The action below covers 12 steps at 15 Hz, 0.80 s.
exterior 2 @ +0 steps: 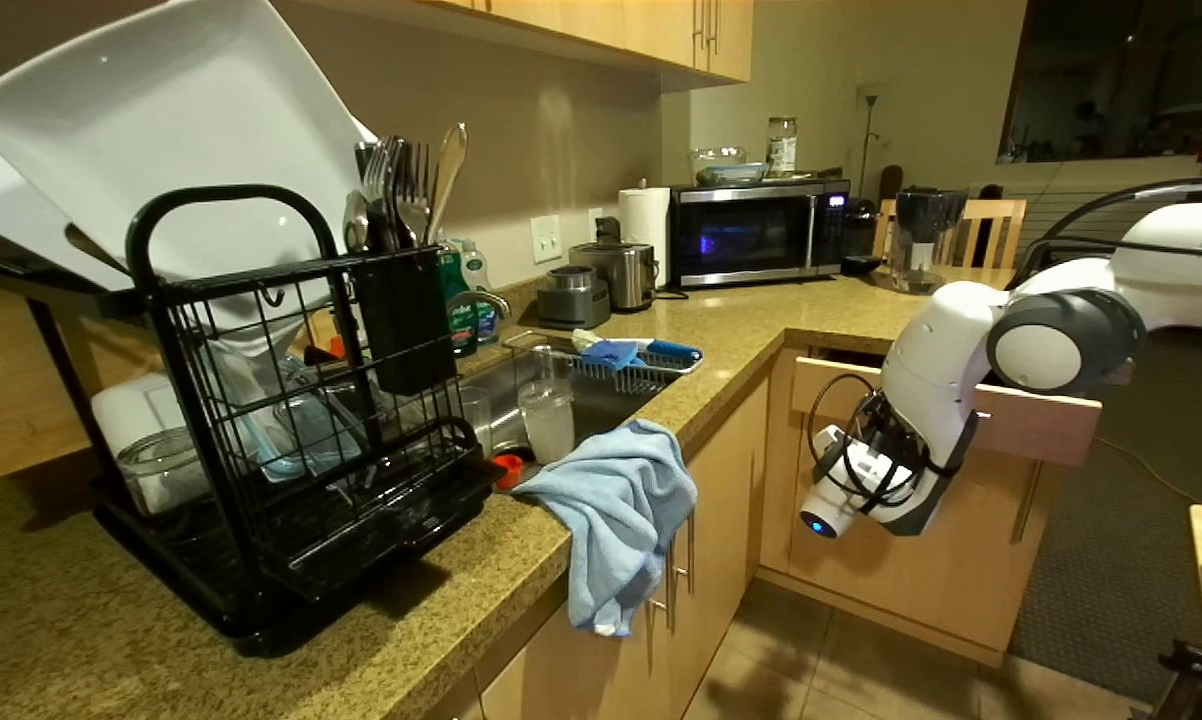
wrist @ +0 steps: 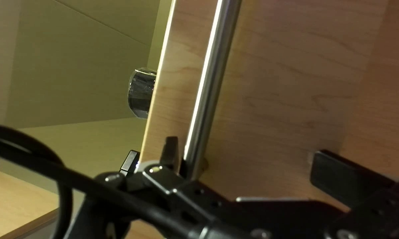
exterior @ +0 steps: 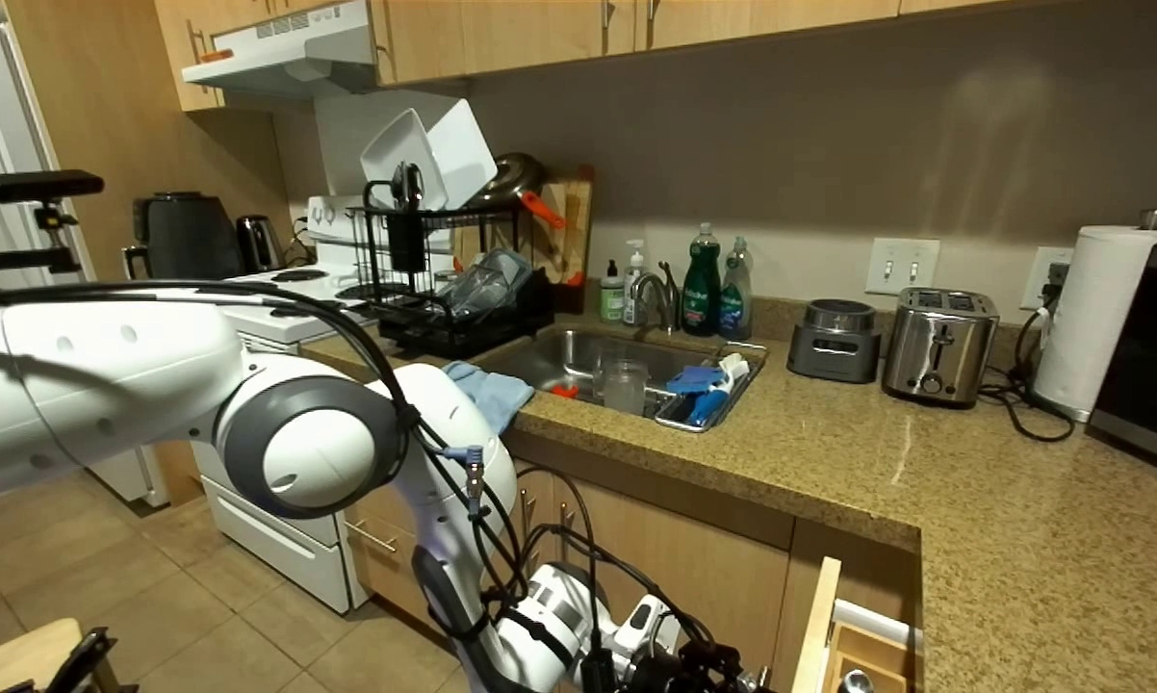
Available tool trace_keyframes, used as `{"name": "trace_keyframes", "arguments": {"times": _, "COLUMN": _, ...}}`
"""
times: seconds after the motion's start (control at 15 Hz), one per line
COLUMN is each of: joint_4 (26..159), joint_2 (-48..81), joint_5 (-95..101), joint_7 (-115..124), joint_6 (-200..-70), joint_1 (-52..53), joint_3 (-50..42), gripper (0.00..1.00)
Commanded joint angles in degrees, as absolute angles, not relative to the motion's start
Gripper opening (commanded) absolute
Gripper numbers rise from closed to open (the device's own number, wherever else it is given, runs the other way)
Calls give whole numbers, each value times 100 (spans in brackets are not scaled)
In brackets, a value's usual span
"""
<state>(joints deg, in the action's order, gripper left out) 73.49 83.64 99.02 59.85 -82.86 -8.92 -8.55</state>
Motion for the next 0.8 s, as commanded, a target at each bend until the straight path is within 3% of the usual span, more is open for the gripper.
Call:
{"name": "trace_keyframes", "arguments": {"times": 0.0, "joint_4": 7295, "joint_2": 8401, "joint_5": 9850, "joint_7": 5975, "joint_6": -8329, "joint_1": -864, "joint_3": -906, "gripper": 100}}
{"name": "trace_keyframes", "arguments": {"times": 0.13, "joint_4": 7286, "joint_2": 8401, "joint_5": 9849, "joint_7": 5975, "joint_6": -8340, "joint_1": -872, "joint_3": -907, "gripper": 100}}
{"name": "trace_keyframes", "arguments": {"times": 0.4, "joint_4": 7440, "joint_2": 8261, "joint_5": 9722, "joint_7": 6665, "joint_6": -7038, "joint_1": -660, "joint_3": -1024, "gripper": 100}}
{"name": "trace_keyframes", "arguments": {"times": 0.73, "joint_4": 7713, "joint_2": 8006, "joint_5": 9689, "joint_7": 7025, "joint_6": -6719, "joint_1": -654, "joint_3": -912, "gripper": 100}}
